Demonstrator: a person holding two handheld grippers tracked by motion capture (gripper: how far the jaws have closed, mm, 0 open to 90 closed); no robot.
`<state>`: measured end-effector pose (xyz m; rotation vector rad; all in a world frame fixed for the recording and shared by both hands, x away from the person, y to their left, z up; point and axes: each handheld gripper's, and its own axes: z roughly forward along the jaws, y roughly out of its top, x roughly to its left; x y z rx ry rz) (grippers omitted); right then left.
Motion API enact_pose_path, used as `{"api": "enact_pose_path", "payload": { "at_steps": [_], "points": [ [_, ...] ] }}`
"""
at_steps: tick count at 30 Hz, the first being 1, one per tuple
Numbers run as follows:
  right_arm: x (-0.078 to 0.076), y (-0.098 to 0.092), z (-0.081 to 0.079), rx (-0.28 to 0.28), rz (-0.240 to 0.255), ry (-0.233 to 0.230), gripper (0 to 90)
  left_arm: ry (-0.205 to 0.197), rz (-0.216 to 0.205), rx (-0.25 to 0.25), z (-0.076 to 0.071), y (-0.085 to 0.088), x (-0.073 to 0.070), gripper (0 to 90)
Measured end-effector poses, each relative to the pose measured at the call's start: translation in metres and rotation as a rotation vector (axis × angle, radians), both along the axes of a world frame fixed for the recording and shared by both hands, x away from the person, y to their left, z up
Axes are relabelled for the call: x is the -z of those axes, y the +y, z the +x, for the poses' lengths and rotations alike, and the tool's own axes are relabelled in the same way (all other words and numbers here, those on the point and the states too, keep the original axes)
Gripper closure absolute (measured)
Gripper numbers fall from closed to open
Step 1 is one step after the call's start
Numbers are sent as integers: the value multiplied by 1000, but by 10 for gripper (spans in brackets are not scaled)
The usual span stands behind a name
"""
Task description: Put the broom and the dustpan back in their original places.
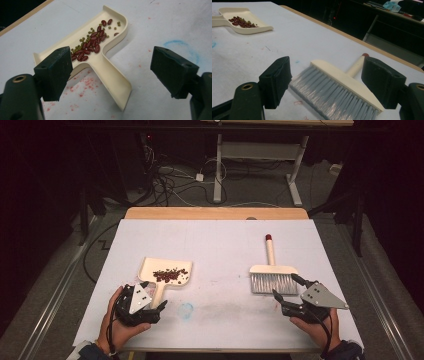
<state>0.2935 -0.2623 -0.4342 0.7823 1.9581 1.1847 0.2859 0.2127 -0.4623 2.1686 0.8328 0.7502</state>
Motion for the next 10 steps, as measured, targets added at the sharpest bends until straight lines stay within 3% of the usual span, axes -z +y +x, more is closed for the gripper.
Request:
{"api": "enact_pose_path", "payload": {
  "at_steps": [10],
  "points": [
    [1, 1, 2, -10, -9, 16, 237, 2, -1, -2, 3, -2, 0, 172]
  ]
}}
